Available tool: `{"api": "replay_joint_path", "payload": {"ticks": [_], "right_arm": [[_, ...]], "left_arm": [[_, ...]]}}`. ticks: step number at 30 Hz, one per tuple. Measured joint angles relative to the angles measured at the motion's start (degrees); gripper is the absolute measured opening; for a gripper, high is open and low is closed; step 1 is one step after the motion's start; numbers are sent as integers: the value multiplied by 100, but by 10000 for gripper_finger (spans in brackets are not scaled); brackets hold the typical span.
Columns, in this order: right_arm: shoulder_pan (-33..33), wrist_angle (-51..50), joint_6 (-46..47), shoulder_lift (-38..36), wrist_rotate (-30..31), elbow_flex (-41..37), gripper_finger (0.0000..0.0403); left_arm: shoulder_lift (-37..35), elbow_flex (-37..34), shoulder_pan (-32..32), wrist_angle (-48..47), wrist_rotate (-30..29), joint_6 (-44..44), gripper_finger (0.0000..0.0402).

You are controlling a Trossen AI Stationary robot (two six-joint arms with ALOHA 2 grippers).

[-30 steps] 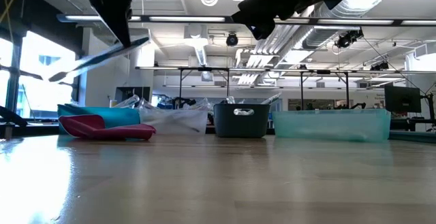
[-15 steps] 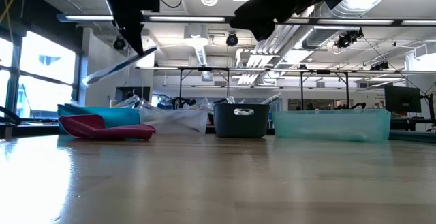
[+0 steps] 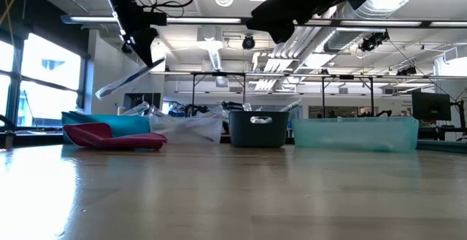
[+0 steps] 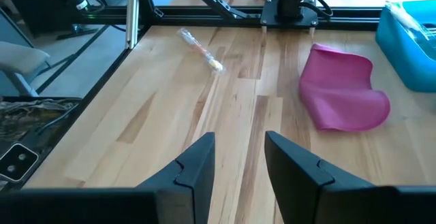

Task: Pick & Place Toothbrushes
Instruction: Put the blue toothbrush into the blue bin

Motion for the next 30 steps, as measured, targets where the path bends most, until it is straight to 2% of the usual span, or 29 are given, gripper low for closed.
{"api": "replay_joint_path", "payload": {"ticks": [12, 21, 26, 30], "right_arm": [[0, 0, -146, 0, 0, 0, 121], [0, 0, -148, 0, 0, 0, 121], [0, 0, -150, 0, 0, 0, 121], [0, 0, -150, 0, 0, 0, 121]], "left_arm": [[0, -482, 1043, 622, 194, 191, 13], [11, -1310, 1126, 1544, 215, 479, 13], [11, -1602, 1126, 1714, -259, 448, 13], [11, -1803, 1129, 1898, -323, 244, 13]]}}
